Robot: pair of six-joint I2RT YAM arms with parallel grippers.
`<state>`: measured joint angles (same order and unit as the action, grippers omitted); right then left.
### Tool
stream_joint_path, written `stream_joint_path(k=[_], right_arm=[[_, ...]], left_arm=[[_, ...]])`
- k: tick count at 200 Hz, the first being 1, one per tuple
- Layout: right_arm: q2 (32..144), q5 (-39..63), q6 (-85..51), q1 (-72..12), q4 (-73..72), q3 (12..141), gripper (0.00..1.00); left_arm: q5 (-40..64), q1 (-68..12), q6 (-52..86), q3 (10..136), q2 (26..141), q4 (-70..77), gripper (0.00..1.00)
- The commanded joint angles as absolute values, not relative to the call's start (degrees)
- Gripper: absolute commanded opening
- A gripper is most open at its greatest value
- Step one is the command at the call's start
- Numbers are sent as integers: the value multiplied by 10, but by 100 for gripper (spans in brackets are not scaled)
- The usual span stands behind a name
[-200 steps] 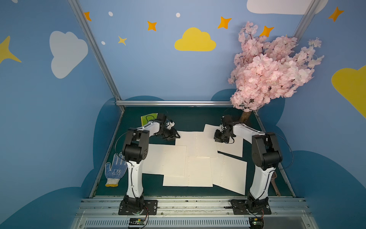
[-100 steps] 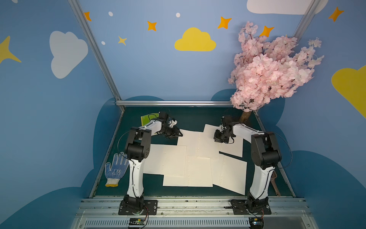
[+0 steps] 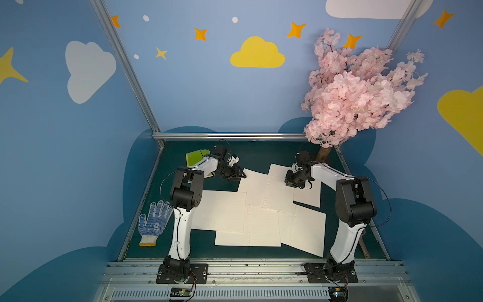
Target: Close the notebook
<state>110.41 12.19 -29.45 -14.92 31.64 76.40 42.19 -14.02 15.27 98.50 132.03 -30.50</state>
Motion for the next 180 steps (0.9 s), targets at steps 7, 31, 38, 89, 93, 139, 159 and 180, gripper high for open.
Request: stream_joint_path(k=[7, 31, 38, 89, 93, 139, 159, 180], right_arm=[[1076, 113, -285, -141, 334, 747, 1], [1066, 110, -285, -138, 337, 734, 2], [1063, 108, -287, -136, 336, 730, 3], [1043, 108, -289, -127, 336, 699, 6], [1041, 108, -290, -126, 336, 696, 7], [1022, 112, -290, -119, 331, 674, 8], [1016, 112, -290, -116, 330, 666, 8], [1011, 114, -290, -114, 328, 659, 9]], left_arm=[[450, -146, 150, 1005, 1337, -322, 47], [456, -150, 149, 1016, 1345, -327, 47], [459, -151, 148, 1021, 1348, -330, 47], [468, -162, 142, 1044, 1365, -341, 47], [469, -162, 142, 1046, 1366, -341, 47], [479, -170, 145, 1066, 1379, -345, 47], [484, -174, 147, 1077, 1385, -345, 47], [492, -179, 150, 1088, 1392, -345, 47]])
